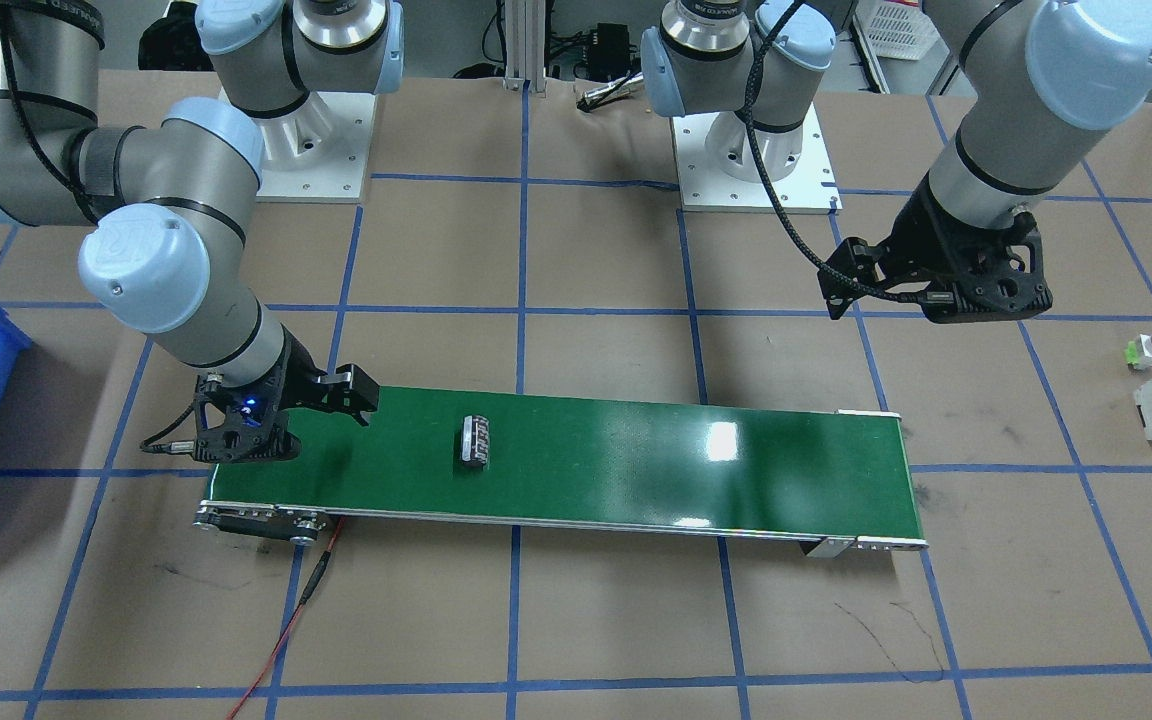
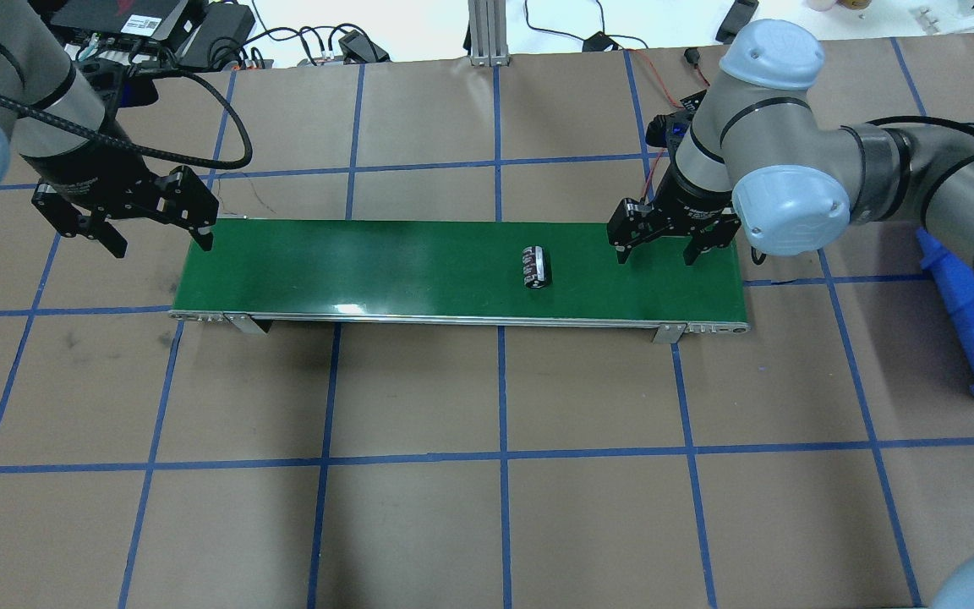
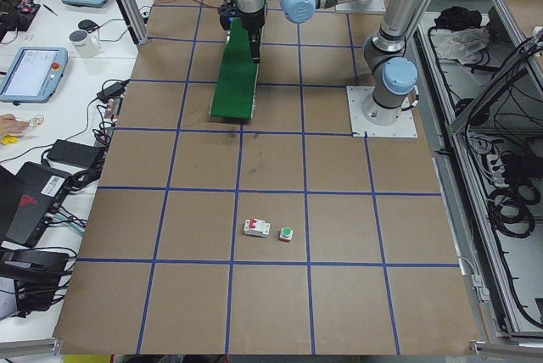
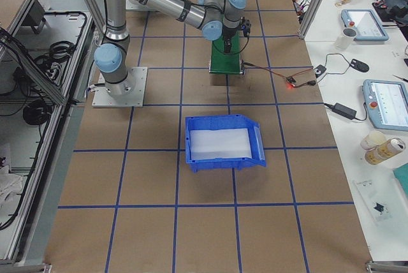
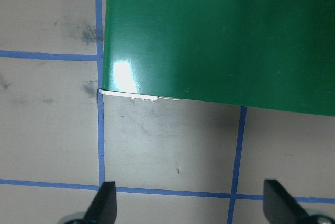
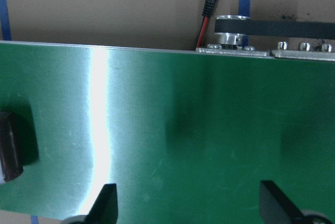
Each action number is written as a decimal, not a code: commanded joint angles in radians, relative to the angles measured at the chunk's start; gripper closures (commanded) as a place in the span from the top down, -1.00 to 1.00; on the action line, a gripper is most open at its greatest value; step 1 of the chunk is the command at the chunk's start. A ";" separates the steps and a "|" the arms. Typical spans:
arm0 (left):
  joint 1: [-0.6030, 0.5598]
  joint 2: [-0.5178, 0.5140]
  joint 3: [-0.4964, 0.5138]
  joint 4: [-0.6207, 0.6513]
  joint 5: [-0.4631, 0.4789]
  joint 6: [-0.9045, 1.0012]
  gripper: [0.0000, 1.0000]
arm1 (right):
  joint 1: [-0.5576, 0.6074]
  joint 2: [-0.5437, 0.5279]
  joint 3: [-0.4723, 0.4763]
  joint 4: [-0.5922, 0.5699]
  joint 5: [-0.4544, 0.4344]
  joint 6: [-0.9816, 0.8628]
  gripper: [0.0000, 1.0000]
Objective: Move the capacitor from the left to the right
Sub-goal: 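Close the right gripper on the capacitor as it arrives, then lift the capacitor with the right gripper and carry it over the blue bin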
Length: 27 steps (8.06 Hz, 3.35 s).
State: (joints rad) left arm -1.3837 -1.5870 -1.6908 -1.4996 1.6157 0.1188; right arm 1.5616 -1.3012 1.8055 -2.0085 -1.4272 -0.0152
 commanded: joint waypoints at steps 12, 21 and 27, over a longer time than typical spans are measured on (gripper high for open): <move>0.000 0.007 -0.004 -0.007 0.012 0.010 1.00 | 0.061 0.056 0.002 -0.035 -0.114 0.133 0.21; 0.003 0.001 -0.004 0.004 0.012 0.013 1.00 | -0.444 -0.044 -0.155 0.088 -0.254 -0.606 -1.00; 0.000 -0.002 0.002 0.007 -0.002 -0.025 1.00 | -0.735 0.121 -0.186 -0.048 -0.268 -1.010 -1.00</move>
State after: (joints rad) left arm -1.3811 -1.5881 -1.6907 -1.4919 1.6222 0.1204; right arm 0.8769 -1.2576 1.6033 -2.0070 -1.7008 -0.9711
